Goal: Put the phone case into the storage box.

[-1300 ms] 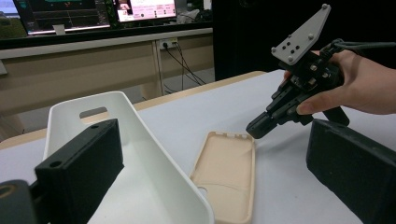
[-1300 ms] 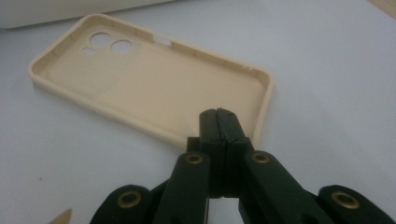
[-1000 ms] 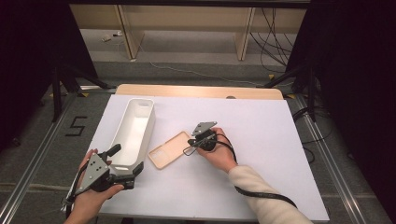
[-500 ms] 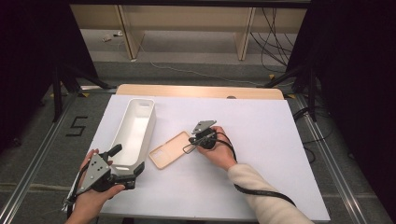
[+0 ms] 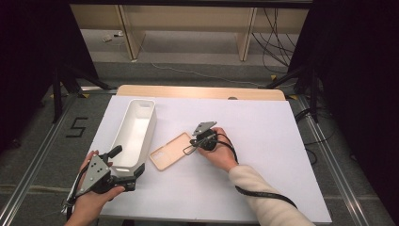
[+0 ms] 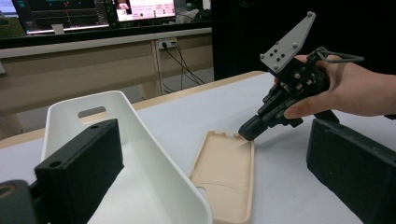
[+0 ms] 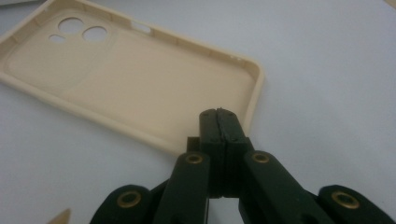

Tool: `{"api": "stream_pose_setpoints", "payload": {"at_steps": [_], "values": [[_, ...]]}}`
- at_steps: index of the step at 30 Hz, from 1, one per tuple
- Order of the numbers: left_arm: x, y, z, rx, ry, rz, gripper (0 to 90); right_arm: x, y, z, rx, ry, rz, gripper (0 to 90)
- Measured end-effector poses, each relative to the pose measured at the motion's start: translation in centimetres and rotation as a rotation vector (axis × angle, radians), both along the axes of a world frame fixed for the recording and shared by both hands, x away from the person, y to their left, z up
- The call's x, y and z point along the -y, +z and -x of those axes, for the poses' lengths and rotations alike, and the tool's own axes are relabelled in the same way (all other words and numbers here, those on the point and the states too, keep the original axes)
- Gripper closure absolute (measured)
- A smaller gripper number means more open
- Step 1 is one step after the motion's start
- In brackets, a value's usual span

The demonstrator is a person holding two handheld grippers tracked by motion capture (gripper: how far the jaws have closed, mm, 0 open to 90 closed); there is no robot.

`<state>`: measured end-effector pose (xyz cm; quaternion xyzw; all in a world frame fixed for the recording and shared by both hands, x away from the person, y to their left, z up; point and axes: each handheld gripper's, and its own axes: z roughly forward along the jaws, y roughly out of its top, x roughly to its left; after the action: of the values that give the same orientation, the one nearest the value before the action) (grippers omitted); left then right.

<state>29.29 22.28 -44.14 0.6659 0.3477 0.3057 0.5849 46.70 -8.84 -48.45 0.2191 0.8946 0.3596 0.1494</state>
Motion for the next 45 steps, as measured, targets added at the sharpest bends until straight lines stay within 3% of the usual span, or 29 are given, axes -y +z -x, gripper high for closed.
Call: {"api": "stream_pose_setpoints", "payload": {"at_steps": [7,9,23,45], "values": [[0.0,0.0,0.0,-0.001,0.0,0.003,3.2,0.0,0.1,0.0,-0.005,0.012,0.025,90.0],[0.0,0.0,0.0,-0.001,0.0,0.003,3.2,-0.1,0.3,0.2,-0.033,-0.009,0.025,90.0],[0.0,0.0,0.0,-0.001,0.001,0.002,3.2,0.1,0.7,0.3,-0.061,-0.018,0.065,90.0],[-0.1,0.0,0.1,-0.002,0.002,0.006,3.2,0.6,0.9,2.1,-0.133,0.025,0.116,90.0]]}}
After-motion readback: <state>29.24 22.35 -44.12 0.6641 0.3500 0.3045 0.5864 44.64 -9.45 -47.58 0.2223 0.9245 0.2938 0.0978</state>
